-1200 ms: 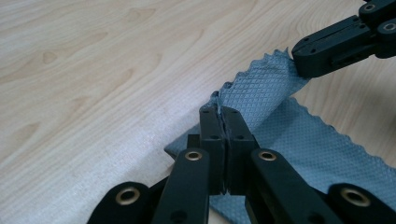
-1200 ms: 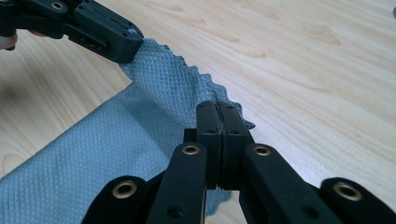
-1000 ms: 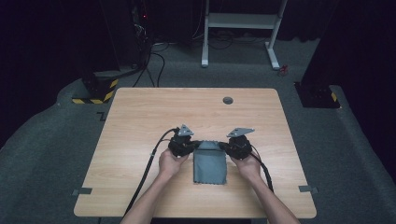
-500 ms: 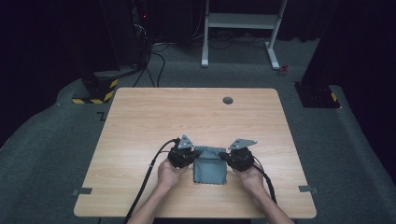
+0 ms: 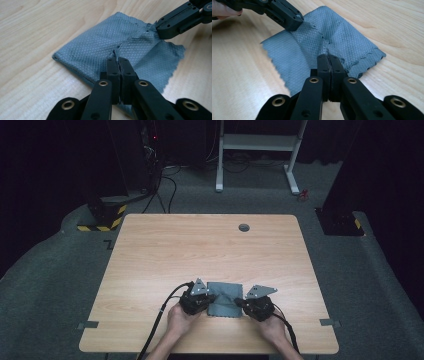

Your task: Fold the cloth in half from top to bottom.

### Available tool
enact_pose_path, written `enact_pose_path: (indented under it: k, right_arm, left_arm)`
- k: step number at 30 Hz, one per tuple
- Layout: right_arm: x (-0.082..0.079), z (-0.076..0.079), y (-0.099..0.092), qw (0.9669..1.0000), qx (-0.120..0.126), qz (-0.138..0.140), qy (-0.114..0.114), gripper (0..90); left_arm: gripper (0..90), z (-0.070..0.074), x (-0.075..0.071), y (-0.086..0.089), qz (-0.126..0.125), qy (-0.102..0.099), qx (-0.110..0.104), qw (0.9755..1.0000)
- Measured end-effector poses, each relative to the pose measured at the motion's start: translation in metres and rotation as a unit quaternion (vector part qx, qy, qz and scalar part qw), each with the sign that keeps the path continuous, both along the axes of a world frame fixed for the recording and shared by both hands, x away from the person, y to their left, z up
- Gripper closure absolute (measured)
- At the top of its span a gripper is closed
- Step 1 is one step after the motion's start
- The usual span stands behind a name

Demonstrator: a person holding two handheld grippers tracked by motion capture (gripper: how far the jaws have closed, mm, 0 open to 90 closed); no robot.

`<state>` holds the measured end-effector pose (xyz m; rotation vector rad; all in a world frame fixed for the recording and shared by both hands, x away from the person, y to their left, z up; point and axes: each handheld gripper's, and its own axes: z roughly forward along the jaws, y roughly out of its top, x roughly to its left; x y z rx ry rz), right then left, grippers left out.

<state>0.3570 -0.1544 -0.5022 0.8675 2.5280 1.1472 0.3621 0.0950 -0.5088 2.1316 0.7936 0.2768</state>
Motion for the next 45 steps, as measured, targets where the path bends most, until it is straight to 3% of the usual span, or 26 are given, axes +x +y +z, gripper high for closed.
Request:
enact_pose_path:
  k: [12, 31, 45]
  right_arm:
    - [-0.012, -0.007, -0.003, 1.0000, 0.002, 0.009, 0.003, 89.4]
    - [-0.014, -0.013, -0.002, 0.9998, -0.012, 0.011, 0.007, 89.2]
    - [-0.015, -0.015, -0.003, 0.9998, -0.010, 0.010, 0.012, 88.4]
  left_arm:
    - [87.9, -0.004, -0.016, -0.001, -0.009, -0.008, 0.015, 0.9998]
    - [86.5, -0.011, -0.019, 0.001, -0.007, -0.003, 0.017, 0.9998]
    - [82.9, -0.012, -0.021, 0.001, -0.005, 0.000, 0.010, 0.9999]
